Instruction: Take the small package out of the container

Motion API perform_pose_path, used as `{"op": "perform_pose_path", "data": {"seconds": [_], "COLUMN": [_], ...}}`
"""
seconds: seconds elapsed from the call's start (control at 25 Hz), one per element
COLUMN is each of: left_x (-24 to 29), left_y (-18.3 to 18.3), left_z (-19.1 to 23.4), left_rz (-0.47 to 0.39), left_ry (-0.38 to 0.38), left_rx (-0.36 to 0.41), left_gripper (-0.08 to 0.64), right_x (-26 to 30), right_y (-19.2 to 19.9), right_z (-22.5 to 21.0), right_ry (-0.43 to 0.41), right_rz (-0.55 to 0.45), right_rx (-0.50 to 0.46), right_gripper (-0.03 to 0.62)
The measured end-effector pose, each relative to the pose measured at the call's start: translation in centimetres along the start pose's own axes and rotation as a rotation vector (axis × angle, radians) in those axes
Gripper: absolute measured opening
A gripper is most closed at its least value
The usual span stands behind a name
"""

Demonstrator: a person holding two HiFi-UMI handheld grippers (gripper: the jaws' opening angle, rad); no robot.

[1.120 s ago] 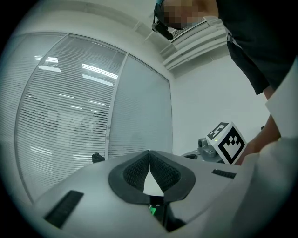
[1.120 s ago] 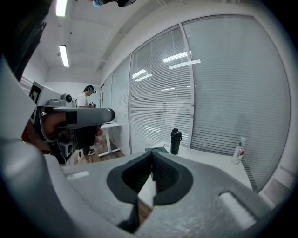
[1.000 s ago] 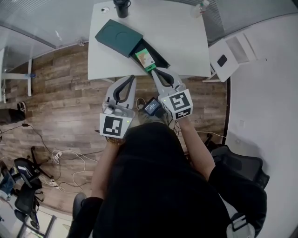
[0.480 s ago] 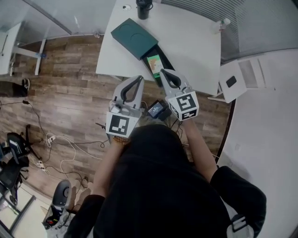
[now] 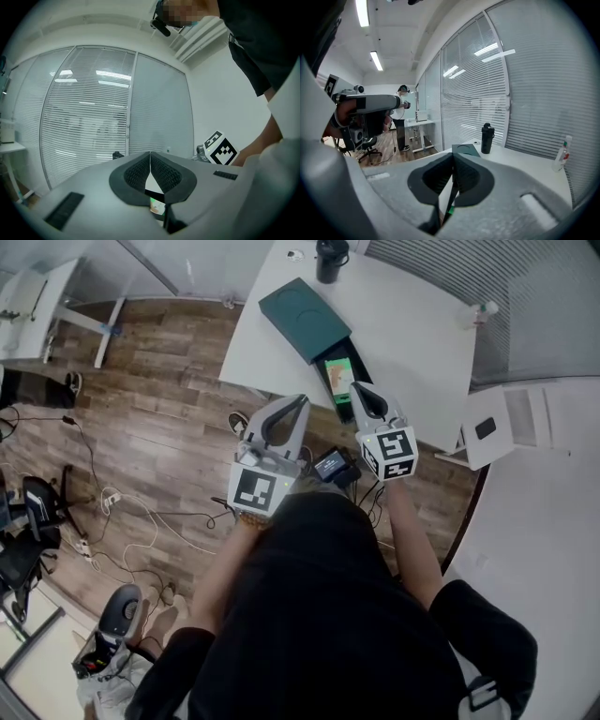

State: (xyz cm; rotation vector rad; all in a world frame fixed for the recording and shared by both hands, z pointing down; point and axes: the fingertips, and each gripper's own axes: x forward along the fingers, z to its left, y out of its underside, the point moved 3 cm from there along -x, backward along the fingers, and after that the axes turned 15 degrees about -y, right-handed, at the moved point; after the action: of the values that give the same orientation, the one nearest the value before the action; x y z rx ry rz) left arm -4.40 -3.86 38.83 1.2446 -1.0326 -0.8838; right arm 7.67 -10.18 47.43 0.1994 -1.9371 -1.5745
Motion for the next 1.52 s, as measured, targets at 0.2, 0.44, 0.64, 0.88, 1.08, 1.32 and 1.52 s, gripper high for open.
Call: {"op": "perform_pose_path", "data": {"seconds": [0.2, 0.44, 0.64, 0.88, 1.08, 1.32, 1.52], "left_x": [1.2, 3.5, 4.1, 4.5, 4.2, 4.3, 3.8], "left_y": [-0.5, -1.5, -0.7, -0.4, 0.2, 0.4, 0.5], "left_z": [0.2, -0.8, -1.0, 0.4, 2.6, 4.2, 5.0], "left_rz": [-0.02, -0.041, -0.022, -0.005, 0.016, 0.014, 0.035], "left_ry": [0.036, 0.091, 0.113, 0.086, 0.04, 0.019, 0.021], "left_rx": [0.002, 0.016, 0.015, 0.011, 0.006, 0.003, 0.008], "left_gripper": [0.002, 0.002, 0.002, 0.002, 0.002, 0.002, 0.002], "right_x": [0.0, -0.4, 0.8, 2.7, 4.2, 6.8, 8.3], "right_y": [0.7, 2.8, 5.9, 7.7, 9.2, 12.0, 13.2], "right_z": [-1.1, -3.2, -4.6, -6.1, -6.8, -6.5, -6.5], "right_ry": [0.044, 0.071, 0.075, 0.106, 0.15, 0.09, 0.115], "right_rz": [0.013, 0.078, 0.175, 0.215, 0.242, 0.337, 0.349], "right_rx": [0.021, 0.054, 0.068, 0.106, 0.138, 0.223, 0.249], "right_gripper": [-0.003, -0.003, -0.002, -0.002, 0.026, 0.126, 0.152]}}
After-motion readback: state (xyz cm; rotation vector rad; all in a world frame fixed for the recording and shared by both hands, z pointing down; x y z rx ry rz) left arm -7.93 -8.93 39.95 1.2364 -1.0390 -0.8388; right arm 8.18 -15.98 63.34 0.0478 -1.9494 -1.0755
